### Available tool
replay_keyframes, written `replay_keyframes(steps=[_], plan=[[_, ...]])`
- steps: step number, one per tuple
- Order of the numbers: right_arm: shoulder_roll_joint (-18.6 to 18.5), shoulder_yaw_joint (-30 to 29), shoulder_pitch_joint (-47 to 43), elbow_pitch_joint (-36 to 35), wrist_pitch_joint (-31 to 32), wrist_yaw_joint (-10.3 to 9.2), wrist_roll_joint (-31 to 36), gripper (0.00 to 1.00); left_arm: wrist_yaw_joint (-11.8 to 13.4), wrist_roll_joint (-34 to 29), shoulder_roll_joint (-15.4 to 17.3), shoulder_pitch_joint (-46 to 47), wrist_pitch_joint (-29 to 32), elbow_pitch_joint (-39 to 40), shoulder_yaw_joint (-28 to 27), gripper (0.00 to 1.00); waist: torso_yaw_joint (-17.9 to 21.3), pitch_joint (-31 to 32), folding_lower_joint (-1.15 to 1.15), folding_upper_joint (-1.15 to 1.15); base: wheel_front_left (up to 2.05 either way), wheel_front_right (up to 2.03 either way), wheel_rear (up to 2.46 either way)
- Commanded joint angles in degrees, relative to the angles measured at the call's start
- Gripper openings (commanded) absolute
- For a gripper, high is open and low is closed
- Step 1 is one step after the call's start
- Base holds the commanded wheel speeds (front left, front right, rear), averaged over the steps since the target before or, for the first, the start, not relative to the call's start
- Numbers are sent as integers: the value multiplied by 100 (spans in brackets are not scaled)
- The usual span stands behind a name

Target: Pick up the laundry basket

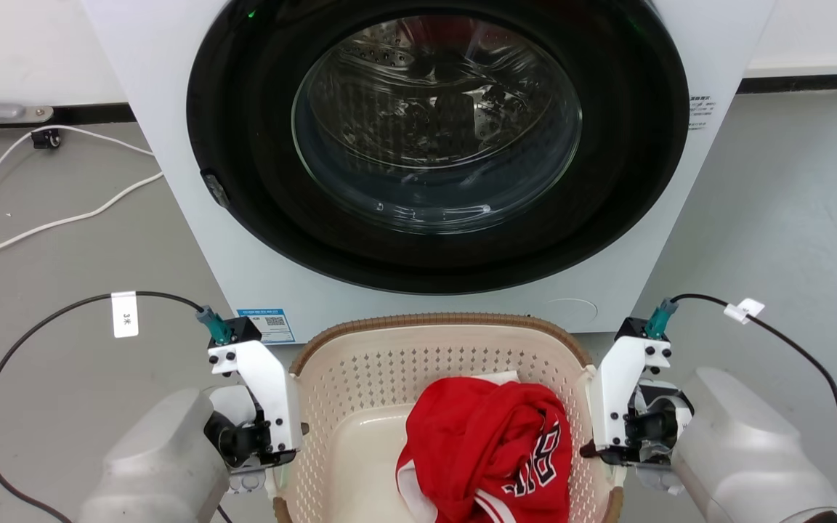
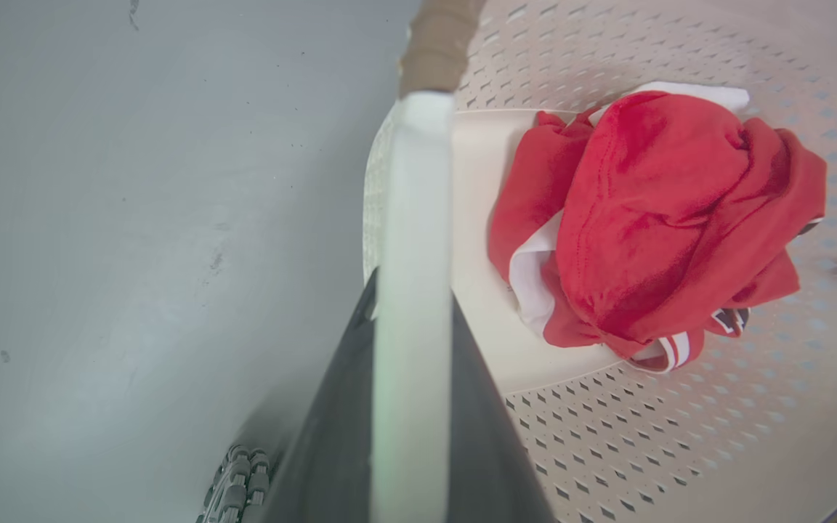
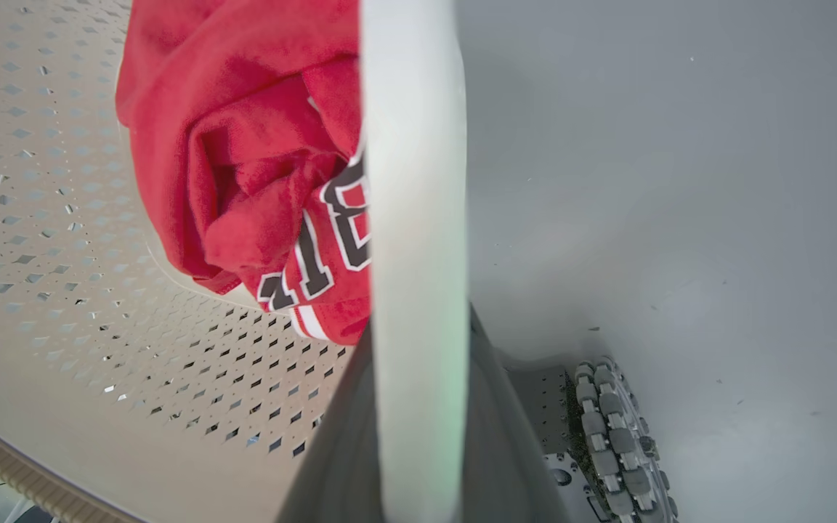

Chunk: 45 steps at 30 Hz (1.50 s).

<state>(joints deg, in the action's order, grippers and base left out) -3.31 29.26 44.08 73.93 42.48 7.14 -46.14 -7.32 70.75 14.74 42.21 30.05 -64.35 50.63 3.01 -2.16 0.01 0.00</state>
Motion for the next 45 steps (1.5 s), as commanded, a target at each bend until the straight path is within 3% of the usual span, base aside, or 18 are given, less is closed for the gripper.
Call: replay_keyframes(steps=[1,45], plan=[[79,-22,-88,-21,73,64,-80,0,-30,60,-39,-78,9,14,-4,0,-9,28,-1,0,0,0,0],[87,39,-292,-21,105,66,-273,0,-30,367,-51,-194,-30,124,241,0,-66,153,-1,0,0,0,0]])
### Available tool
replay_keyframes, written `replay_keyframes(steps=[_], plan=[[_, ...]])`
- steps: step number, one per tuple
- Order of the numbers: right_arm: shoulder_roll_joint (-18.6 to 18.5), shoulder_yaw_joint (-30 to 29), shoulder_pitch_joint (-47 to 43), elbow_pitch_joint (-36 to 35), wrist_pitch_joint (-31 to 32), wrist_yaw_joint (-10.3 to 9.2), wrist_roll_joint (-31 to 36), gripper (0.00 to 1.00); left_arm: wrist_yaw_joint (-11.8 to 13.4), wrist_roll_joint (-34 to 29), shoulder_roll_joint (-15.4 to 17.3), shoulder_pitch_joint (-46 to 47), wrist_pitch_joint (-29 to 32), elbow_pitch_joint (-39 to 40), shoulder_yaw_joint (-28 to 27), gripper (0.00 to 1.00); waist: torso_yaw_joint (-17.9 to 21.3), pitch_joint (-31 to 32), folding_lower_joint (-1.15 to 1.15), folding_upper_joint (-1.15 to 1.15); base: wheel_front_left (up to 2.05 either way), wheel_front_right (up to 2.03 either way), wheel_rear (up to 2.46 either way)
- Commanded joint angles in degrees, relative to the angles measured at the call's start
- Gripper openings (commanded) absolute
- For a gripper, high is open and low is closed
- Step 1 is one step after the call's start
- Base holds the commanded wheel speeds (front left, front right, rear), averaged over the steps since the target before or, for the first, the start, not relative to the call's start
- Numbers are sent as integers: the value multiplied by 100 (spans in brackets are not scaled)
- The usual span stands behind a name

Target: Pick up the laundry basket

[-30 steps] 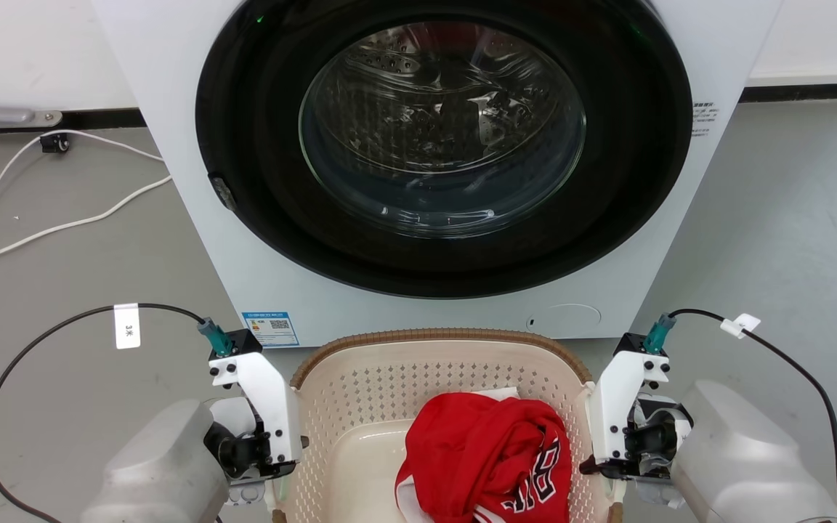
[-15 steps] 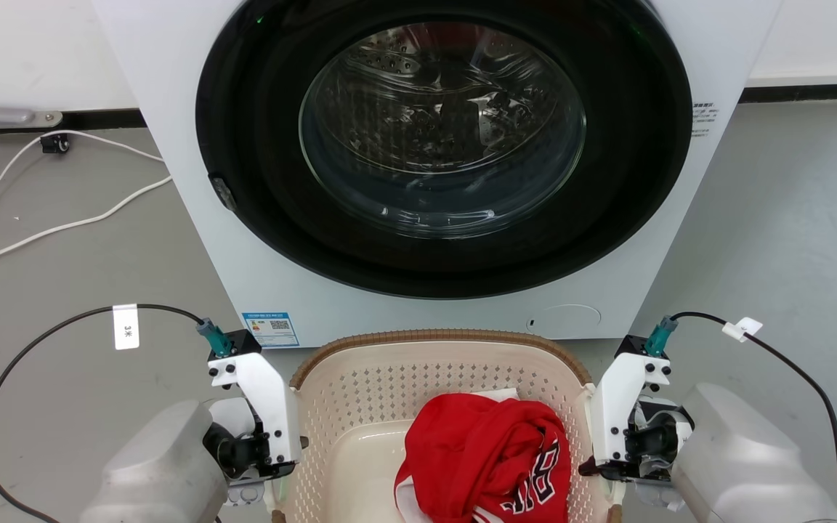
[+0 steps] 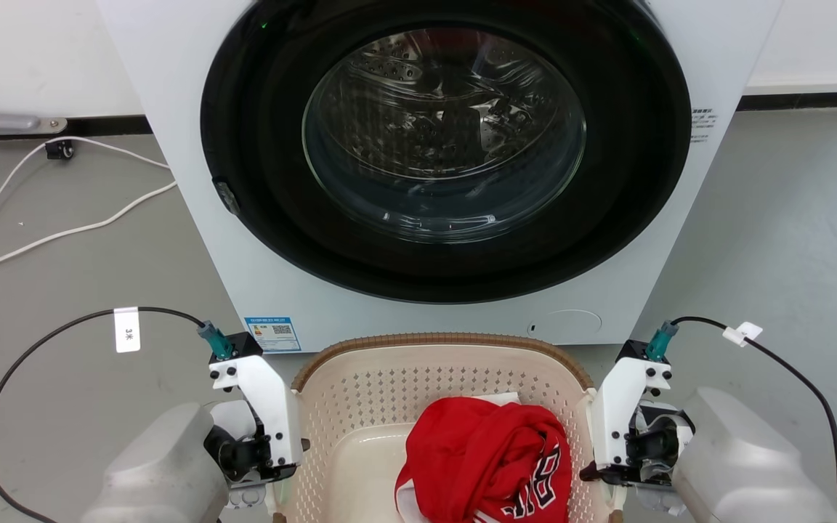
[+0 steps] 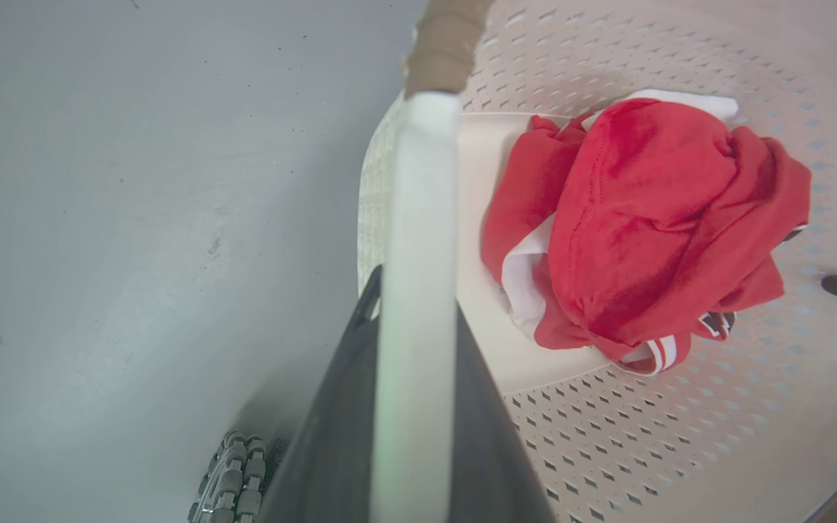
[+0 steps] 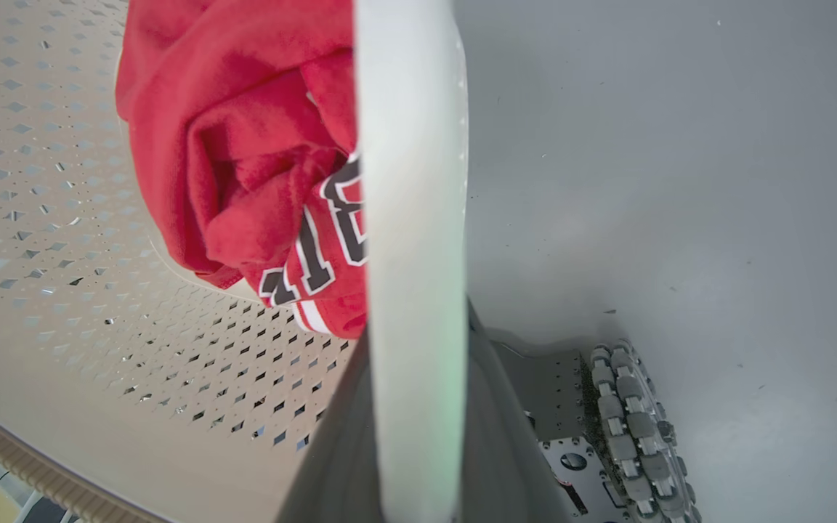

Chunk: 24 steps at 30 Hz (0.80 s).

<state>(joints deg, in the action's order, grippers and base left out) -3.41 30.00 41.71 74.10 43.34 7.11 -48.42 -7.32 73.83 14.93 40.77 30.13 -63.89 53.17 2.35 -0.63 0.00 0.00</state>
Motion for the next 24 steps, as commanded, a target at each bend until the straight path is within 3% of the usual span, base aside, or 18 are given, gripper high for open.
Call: replay_keyframes(steps=[1,24], plan=[[97,-39,-61,-38,27,68,-37,0,-30,66,-69,-56,-38,80,-7,0,2,7,0,0,0,0,0],[99,-144,-83,-38,57,69,55,0,-30,201,-84,-62,-72,71,121,0,19,41,0,0,0,0,0]])
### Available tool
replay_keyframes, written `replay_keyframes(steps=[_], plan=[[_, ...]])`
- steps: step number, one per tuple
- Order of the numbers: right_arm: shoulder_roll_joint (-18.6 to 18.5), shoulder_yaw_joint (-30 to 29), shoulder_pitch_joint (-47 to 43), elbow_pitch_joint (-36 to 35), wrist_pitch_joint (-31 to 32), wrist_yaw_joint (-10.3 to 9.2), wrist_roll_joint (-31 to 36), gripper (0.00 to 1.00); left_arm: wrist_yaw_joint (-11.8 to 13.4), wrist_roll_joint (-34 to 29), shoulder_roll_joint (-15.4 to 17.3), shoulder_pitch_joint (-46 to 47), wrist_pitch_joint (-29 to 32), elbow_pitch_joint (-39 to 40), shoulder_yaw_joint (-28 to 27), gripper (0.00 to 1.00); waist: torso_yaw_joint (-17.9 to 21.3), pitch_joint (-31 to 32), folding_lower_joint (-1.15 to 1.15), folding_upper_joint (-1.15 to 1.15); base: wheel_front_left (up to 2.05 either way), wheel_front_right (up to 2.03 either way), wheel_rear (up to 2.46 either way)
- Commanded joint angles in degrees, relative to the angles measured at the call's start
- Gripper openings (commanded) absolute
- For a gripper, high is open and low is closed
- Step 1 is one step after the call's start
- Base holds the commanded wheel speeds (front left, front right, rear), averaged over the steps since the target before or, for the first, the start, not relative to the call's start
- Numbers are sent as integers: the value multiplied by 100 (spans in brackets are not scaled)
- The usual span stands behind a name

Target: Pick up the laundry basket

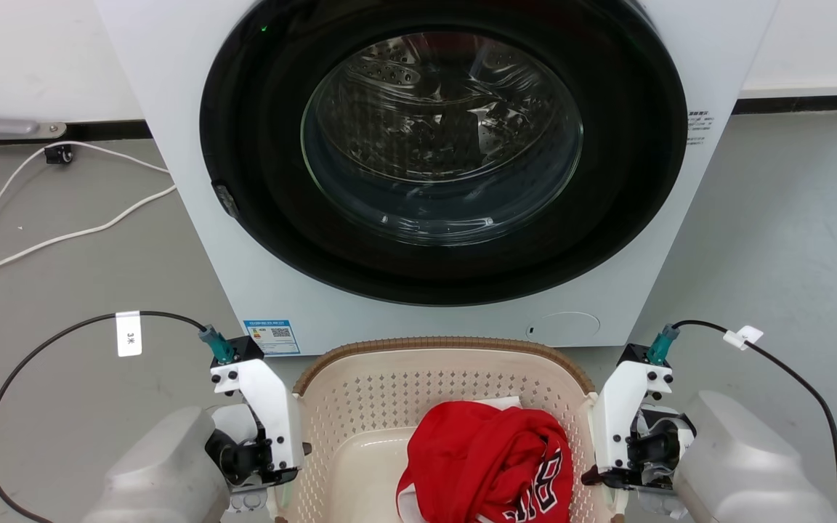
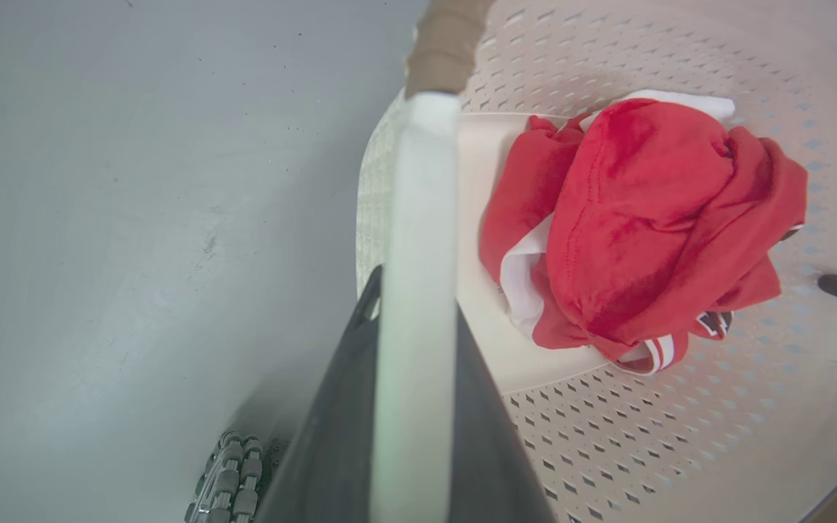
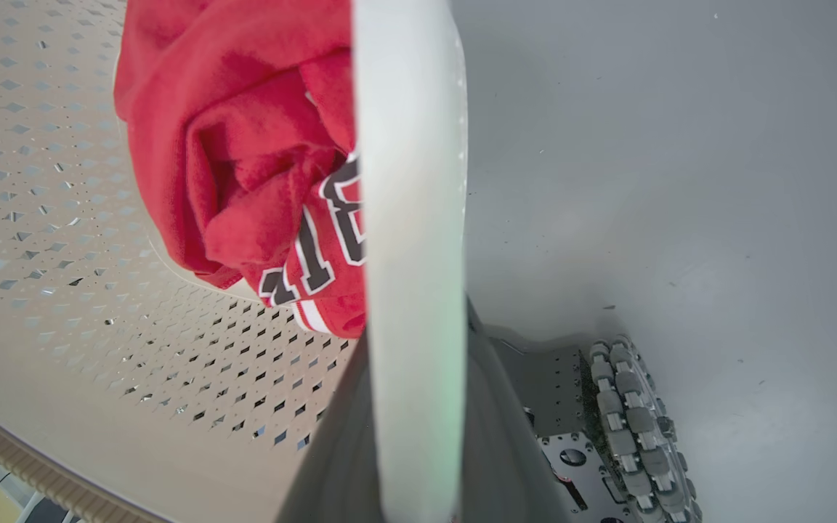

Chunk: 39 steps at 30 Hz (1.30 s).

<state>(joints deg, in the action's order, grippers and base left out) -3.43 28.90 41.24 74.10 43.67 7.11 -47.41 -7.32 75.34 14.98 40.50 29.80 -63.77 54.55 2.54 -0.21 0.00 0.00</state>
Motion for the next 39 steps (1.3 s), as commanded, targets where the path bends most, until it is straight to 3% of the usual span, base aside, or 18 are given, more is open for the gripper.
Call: replay_keyframes(steps=[1,39], plan=[[101,-34,-35,-38,24,69,-41,0,-30,56,-82,-43,-47,60,-10,0,1,1,0,0,0,0,0],[94,-89,117,-38,21,69,122,0,-30,224,-49,-96,-156,-14,139,0,30,-5,0,0,0,0,0]])
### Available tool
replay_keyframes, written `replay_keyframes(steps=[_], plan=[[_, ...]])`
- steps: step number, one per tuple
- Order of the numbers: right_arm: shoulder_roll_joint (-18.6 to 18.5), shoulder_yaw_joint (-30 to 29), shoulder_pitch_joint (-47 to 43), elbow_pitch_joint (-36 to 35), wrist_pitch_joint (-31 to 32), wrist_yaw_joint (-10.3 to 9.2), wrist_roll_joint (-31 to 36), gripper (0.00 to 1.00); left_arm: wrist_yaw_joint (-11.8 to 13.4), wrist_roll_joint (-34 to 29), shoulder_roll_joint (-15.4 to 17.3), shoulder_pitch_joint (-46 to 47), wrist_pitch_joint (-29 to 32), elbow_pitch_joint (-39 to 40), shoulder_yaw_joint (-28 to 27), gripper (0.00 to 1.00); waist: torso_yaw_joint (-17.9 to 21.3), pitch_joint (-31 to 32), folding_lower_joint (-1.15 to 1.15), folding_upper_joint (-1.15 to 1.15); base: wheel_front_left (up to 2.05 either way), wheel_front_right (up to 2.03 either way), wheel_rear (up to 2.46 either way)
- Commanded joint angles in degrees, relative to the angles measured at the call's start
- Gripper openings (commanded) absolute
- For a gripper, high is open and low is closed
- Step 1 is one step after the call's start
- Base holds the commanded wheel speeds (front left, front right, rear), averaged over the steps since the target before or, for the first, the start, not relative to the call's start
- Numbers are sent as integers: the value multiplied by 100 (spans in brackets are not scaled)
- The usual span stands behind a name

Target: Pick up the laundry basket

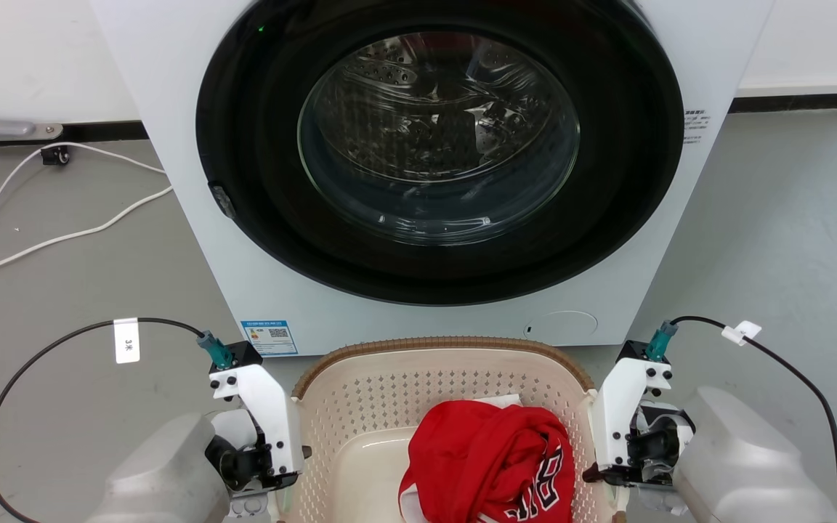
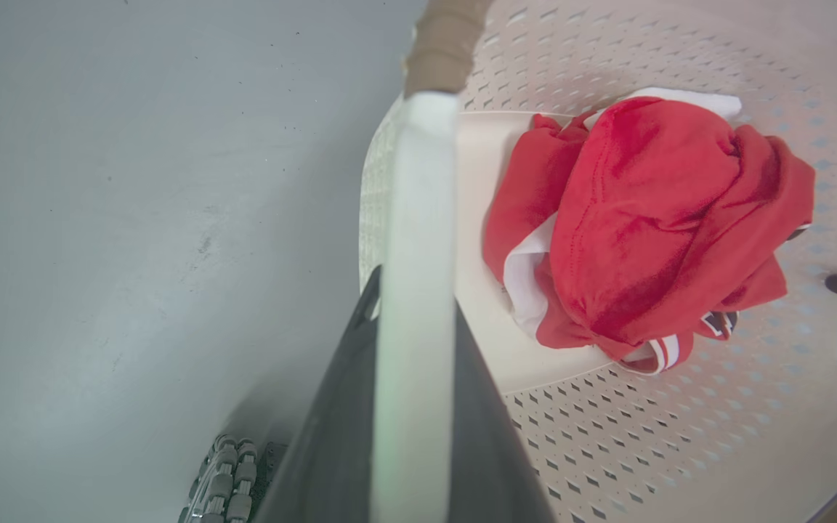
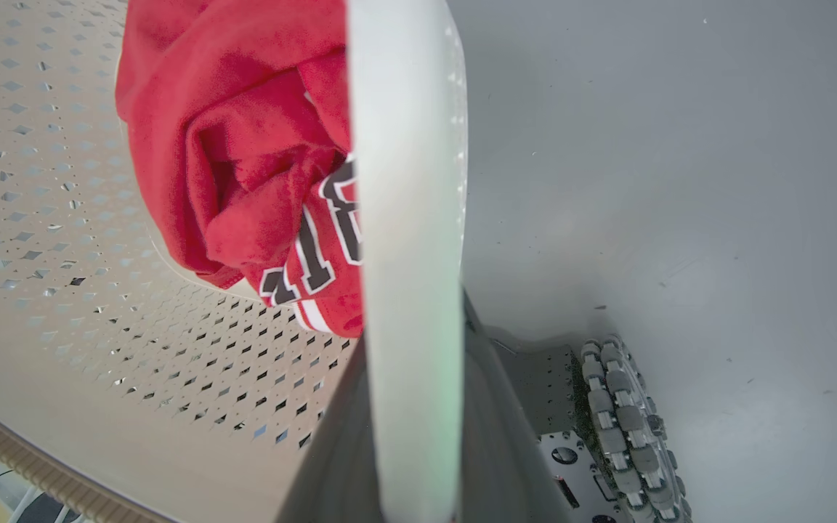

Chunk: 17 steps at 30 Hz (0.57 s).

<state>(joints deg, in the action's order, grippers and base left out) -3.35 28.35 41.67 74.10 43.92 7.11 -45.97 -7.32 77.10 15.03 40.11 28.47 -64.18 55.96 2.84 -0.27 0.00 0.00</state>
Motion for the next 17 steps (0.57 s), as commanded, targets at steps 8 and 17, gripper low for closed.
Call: replay_keyframes(steps=[8,17], plan=[[84,-106,85,-38,-49,68,69,0,-30,74,-49,-38,-48,32,42,0,19,-27,0,0,0,0,0],[82,-186,45,-38,-51,68,148,0,-31,108,-61,-60,-70,22,76,0,-9,-6,0,0,0,0,0]])
